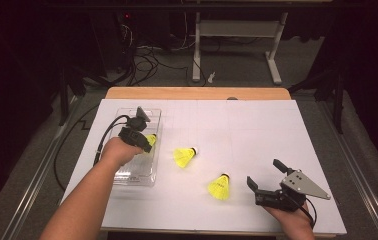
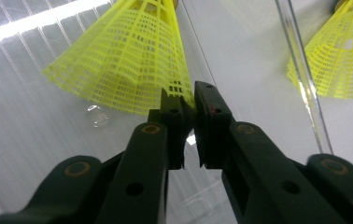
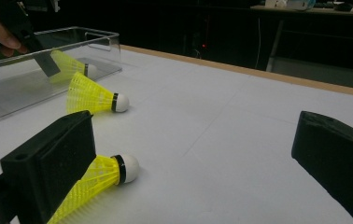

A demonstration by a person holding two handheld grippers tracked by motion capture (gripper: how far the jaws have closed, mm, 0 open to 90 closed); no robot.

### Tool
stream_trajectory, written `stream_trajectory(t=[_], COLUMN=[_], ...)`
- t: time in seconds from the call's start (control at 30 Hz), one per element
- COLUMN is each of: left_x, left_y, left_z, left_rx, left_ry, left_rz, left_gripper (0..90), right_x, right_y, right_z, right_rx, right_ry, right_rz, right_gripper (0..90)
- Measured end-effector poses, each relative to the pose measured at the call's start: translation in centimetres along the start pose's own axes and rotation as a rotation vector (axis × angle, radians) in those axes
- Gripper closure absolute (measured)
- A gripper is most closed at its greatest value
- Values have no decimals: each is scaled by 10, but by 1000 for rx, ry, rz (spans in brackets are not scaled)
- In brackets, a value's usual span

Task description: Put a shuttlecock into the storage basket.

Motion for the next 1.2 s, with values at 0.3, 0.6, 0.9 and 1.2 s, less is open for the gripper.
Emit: stream_trajectory(t=[0.3,0.6,0.9,1.2], left_x=[3,8,23,32], left_y=[1,-7,-23,-33], left_z=[4,9,14,19], left_rx=[-4,6,20,53], left_ry=[26,51,72,84], left_rz=[-15,-23,-47,-59], left_gripper=[713,640,532,411], right_x=[0,1,2,4], right_y=[1,1,0,1], right_z=[0,0,-1,-1], right_rx=[-1,1,1,4], right_ry=[1,-4,-7,-15], right_rz=[0,-4,-10,-14], right_gripper=[2,2,2,2])
Point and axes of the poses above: each handheld gripper's, and its own axes: y roughly forward along the jaws, x roughly out of its underside, z roughly to its right, the point moved 8 cm from there along y, roughly forward along the jaws, and after that the axes turned 13 degrees about y, right-handed, at the moved point
